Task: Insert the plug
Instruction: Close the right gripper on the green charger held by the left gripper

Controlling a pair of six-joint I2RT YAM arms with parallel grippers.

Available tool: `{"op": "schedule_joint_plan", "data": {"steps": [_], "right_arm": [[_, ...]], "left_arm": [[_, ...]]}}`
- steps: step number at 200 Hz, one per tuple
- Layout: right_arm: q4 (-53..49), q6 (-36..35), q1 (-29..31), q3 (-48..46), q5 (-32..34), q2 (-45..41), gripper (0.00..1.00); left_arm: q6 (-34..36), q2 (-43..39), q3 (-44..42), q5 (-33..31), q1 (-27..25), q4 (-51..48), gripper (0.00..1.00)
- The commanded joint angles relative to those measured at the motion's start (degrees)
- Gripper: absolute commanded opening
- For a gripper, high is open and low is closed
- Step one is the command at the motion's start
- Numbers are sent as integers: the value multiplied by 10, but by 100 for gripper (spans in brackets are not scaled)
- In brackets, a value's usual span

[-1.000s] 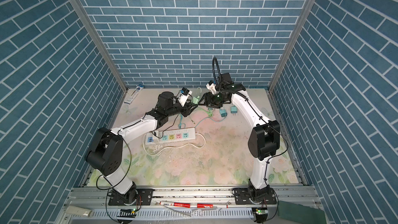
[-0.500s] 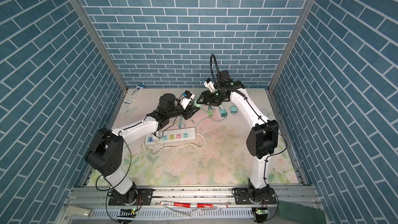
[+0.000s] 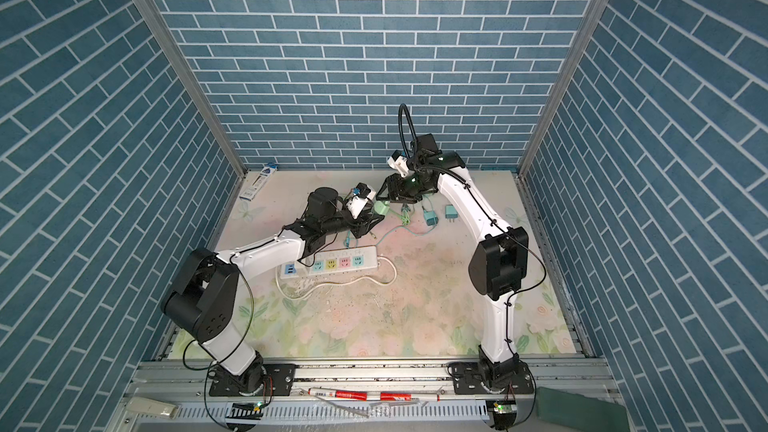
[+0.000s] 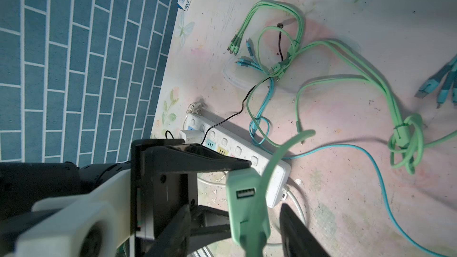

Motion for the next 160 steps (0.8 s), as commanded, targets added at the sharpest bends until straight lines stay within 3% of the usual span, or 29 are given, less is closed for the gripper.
{"op": "schedule_joint_plan", "data": {"steps": [1,61,160], "right_arm": [[-31,-31,3,23,-11,12,56],[-49,-45,14,23,-7,20,56],[-74,-62,20,54,-24,44,43]], "left_arm": [[14,-24,-5,3,-4,20,40],[14,-23,0,3,-4,26,39],[16,-23,-4,5,-4,26,39]]}}
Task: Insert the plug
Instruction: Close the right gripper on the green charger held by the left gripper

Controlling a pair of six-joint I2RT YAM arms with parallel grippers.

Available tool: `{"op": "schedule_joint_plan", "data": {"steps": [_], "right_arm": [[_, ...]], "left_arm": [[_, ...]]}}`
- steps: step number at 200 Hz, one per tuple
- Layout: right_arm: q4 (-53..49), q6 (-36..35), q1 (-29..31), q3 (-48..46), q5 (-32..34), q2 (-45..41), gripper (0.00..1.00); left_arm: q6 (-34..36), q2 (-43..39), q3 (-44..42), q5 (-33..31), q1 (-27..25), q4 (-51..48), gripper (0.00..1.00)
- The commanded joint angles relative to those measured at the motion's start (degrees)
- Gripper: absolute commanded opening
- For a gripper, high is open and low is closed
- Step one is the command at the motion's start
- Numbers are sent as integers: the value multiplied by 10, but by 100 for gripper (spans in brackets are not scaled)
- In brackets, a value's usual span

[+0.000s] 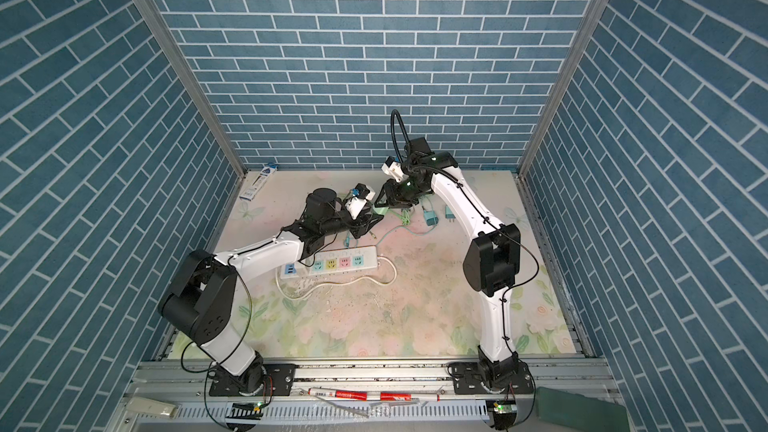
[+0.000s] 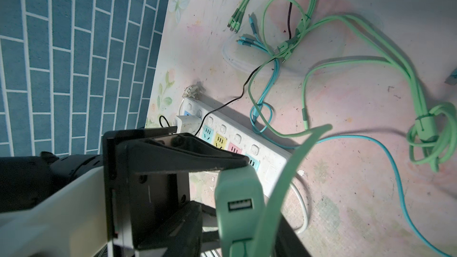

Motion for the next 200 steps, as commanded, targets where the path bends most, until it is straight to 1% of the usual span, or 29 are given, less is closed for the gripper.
{"op": "schedule_joint_plan", "data": {"steps": [1,106,143,151,169,189,200], "right_arm": [[-25,-31,4,30,-19,12,43],[-25,-33,6,49,-38,20,33],[-21,-31,6,46,-42,21,23],[-20,-31,6,44,-42,20,20],[-11,-27,7,35,-37,14,17],[4,-18,7,20,-29,0,15],[12,-13,7,14,-18,-8,14]], "left_arm": [[7,-16,0,9,-4,13,39],[10,1,6,29,-4,4,39],[9,5,8,31,-4,7,40],[8,5,8,29,-4,8,43],[6,7,8,20,-4,9,53],[4,6,9,8,-4,8,72],[1,4,10,-2,-4,3,79]]}}
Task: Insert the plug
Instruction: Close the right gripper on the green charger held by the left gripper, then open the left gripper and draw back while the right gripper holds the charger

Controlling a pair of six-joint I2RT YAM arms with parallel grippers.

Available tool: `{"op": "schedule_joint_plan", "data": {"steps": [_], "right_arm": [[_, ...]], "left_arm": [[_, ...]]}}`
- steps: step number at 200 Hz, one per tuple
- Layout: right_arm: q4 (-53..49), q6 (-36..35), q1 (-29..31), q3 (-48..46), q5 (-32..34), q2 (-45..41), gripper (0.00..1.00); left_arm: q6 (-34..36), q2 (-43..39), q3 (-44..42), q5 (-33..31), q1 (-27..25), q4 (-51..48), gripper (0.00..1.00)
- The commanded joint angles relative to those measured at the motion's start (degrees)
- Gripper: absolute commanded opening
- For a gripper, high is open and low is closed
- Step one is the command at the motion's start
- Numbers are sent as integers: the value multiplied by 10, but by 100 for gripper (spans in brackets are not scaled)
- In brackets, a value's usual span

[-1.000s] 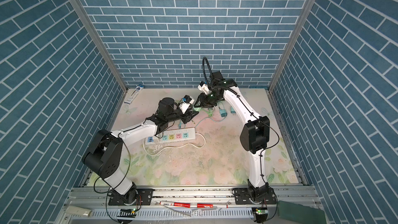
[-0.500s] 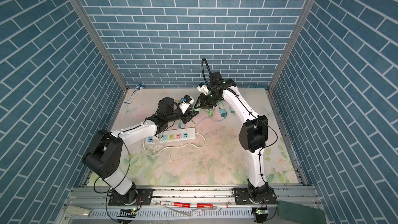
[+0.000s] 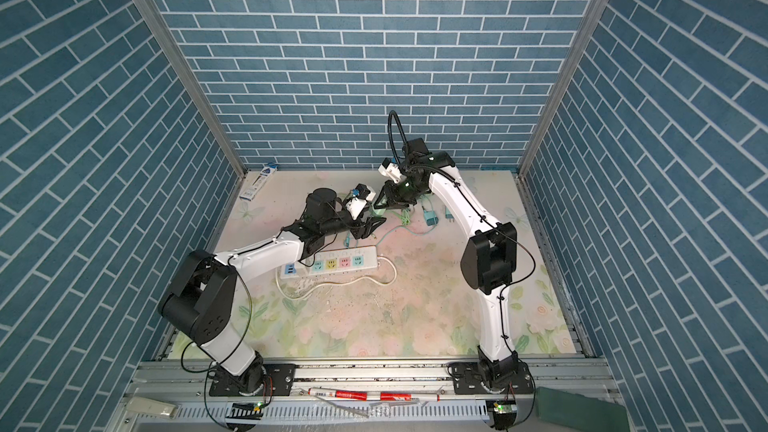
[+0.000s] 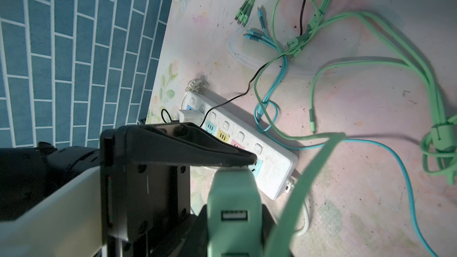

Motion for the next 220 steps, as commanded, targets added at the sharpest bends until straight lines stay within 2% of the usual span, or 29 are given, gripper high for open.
{"op": "schedule_joint_plan", "data": {"steps": [1,34,74,127,171,202,220], "right_arm": [[20,12,3,-4,-2,-24,14],[20,15,3,-7,39,-36,13],[8,4,1,3,46,-36,12],[-18,-22,1,45,51,-23,12],[-66,-48,0,154,87,5,12],[-125,-50,-8,298,109,48,12],[-118,-38,-20,327,102,49,12]], "left_arm": [[-3,3,10,-13,-3,-1,79],[4,-17,0,-31,-1,-20,86],[9,-57,-5,-57,7,-85,93],[-16,-177,-34,-131,29,-201,100],[-60,-267,-12,-261,42,-372,100],[-100,-301,10,-303,49,-445,100],[-119,-318,17,-325,50,-468,100]]}}
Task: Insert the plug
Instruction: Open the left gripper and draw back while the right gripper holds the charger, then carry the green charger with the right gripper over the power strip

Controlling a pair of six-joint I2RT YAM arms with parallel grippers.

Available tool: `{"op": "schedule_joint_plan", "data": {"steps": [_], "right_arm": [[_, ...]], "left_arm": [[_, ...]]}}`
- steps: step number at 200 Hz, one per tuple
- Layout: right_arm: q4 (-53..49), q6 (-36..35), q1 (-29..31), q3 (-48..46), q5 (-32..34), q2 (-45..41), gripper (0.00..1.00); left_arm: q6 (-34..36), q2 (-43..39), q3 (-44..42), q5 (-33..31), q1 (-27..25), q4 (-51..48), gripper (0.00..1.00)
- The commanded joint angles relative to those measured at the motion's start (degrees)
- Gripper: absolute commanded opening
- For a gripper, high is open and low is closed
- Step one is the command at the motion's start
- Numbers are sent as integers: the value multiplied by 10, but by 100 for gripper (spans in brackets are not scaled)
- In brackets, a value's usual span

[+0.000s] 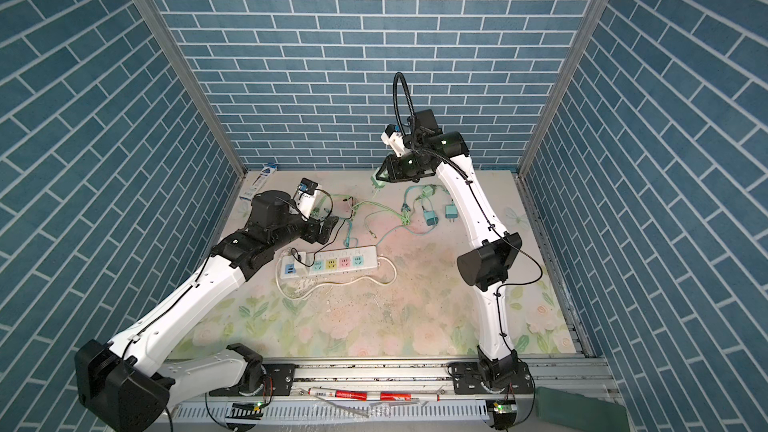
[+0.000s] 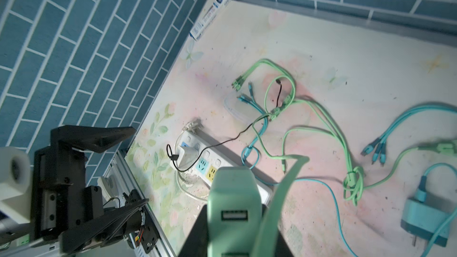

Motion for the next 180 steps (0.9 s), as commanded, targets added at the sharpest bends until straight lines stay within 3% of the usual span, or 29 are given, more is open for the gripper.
{"op": "schedule_joint_plan", "data": {"steps": [1,43,79,135,180], "right_arm": [[-37,-16,-16,55,8,13,12],[59,-19,-17,-43,-14,-44,12],[65,-50,5,-103,-26,-58,12],[20,-176,112,-163,13,-47,12],[39,-187,166,-186,33,-6,12]], "left_arm": [[-42,-23,22,-56,3,-78,100],[-80,-62,28,-115,5,-121,100],[-117,-73,37,-150,8,-172,100],[-167,-95,30,-182,9,-225,100],[-201,-125,15,-178,13,-266,100]]}}
